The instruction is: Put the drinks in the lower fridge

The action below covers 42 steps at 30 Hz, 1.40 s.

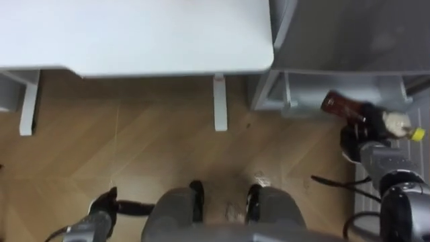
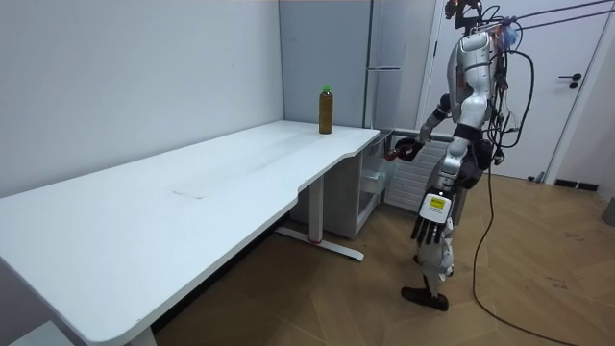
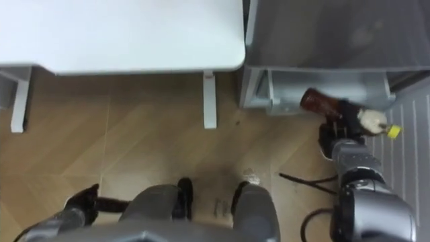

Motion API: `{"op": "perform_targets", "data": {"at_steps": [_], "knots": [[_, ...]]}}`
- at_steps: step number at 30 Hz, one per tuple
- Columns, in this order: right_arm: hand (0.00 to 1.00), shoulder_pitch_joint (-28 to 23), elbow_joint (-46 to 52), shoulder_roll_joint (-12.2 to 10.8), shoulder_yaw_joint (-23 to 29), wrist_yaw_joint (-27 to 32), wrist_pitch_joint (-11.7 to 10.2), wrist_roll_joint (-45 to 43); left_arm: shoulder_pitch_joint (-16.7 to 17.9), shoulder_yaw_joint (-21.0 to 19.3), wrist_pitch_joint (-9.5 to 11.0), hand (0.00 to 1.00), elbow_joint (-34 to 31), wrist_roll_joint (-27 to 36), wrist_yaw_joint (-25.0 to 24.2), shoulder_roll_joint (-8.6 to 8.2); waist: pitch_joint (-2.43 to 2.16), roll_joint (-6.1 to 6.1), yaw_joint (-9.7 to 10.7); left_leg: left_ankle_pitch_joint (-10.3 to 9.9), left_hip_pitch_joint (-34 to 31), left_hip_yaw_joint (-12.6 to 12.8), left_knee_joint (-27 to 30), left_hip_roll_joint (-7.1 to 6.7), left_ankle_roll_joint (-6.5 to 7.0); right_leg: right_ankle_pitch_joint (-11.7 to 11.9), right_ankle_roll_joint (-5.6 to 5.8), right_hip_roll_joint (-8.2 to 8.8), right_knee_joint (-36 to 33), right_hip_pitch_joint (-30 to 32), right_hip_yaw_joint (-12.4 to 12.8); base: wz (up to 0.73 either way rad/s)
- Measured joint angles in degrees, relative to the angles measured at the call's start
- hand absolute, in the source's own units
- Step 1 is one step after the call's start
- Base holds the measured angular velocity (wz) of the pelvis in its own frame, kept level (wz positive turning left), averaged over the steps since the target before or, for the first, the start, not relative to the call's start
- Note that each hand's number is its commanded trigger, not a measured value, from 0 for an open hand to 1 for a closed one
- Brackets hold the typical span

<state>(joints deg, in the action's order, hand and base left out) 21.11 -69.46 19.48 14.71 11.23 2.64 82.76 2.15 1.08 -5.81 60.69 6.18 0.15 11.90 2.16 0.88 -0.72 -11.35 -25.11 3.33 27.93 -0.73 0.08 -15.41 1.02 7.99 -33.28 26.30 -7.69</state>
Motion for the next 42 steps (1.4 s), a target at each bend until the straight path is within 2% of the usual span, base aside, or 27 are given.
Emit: {"op": "perform_targets", "data": {"at_steps": [4,7,13,15,21,23,28,30,36,39,42], "knots": [[1.0,2.8,-0.7,1.33,-0.22,0.58,0.0,-2.16,-2.51,0.76,0.7,0.0,0.51,0.96,1.04,0.15,0.37,0.59,-1.32,-0.23,-3.74,0.38,2.9,0.01,0.06,-0.27,-0.35,0.39,-3.42,4.27,0.59,-0.01],[1.0,4.76,-0.7,2.31,-2.73,0.7,0.03,-2.39,-3.08,2.62,1.27,0.0,0.44,0.97,1.9,0.86,0.51,0.85,-1.36,-0.61,-7.45,0.36,5.71,0.01,0.2,-0.98,-0.48,0.81,-6.4,7.85,0.58,0.06],[1.0,7.15,-0.43,4.35,-6.62,1.18,0.02,-2.18,-3.18,5.81,1.24,0.0,-0.13,1.06,4.22,1.75,0.48,0.93,-2.08,-1.24,-13.63,0.31,9.83,0.32,0.22,-1.0,-0.48,0.74,-10.18,13.7,1.01,0.01],[1.0,7.37,-0.27,5.05,-6.75,1.56,0.02,-1.77,-3.33,6.89,1.24,0.0,-0.45,1.03,4.96,2.11,0.46,0.98,-3.04,-1.44,-15.78,0.33,11.24,0.5,0.1,-0.88,-0.43,0.66,-11.11,15.68,1.1,-0.03],[1.0,11.59,-0.08,6.54,-7.35,3.47,0.01,-1.84,-4.12,8.69,1.37,0.0,-1.11,0.94,7.29,2.27,0.47,1.23,-3.79,-1.45,-22.26,0.59,14.13,0.92,0.29,-0.1,-0.48,0.48,-13.42,21.98,1.48,-0.03],[1.0,12.3,0.12,6.68,-7.36,3.99,-0.03,-1.85,-3.88,8.69,1.38,0.0,-1.11,0.94,8.22,2.31,0.44,1.47,-4.04,-1.43,-23.05,0.58,14.41,0.97,0.26,-0.07,-0.51,0.45,-13.64,22.72,1.48,0.0],[1.0,14.71,0.66,7.09,-9.07,6.22,0.01,-2.37,-3.91,8.69,1.15,0.0,-0.4,1.01,9.81,2.66,0.41,3.36,-4.66,-0.93,-26.15,0.59,14.47,1.1,0.36,0.5,-0.88,0.04,-13.72,25.95,1.83,0.0],[1.0,16.09,0.66,7.11,-9.06,7.25,0.0,-2.39,-3.9,8.75,1.11,0.0,0.26,1.15,9.85,2.65,0.46,3.46,-4.31,-0.85,-26.75,0.39,14.48,1.0,0.49,0.68,-1.22,0.2,-13.68,26.35,1.56,0.07],[1.0,19.74,0.9,7.56,-9.07,9.33,-0.01,-2.37,-4.01,10.72,1.18,0.0,0.42,2.52,10.46,2.72,0.48,3.57,-4.32,-0.85,-27.58,0.37,14.28,0.6,0.82,0.27,-1.23,1.22,-13.75,26.99,0.72,0.07],[1.0,20.38,1.54,7.58,-9.07,9.91,-0.07,-2.07,-4.01,11.52,1.19,0.0,0.37,3.14,10.46,2.76,0.49,3.59,-4.31,-0.84,-27.66,-0.21,13.83,0.02,0.84,-0.06,-1.41,2.1,-13.71,26.89,-0.23,0.13],[1.0,20.43,2.5,7.58,-9.07,10.14,-0.07,-1.62,-4.0,12.26,1.19,0.0,0.31,3.17,10.46,2.81,0.55,3.7,-4.3,-0.84,-27.88,-0.32,13.68,-0.11,0.84,-0.4,-1.23,2.29,-13.65,26.91,-0.46,0.1]]}}
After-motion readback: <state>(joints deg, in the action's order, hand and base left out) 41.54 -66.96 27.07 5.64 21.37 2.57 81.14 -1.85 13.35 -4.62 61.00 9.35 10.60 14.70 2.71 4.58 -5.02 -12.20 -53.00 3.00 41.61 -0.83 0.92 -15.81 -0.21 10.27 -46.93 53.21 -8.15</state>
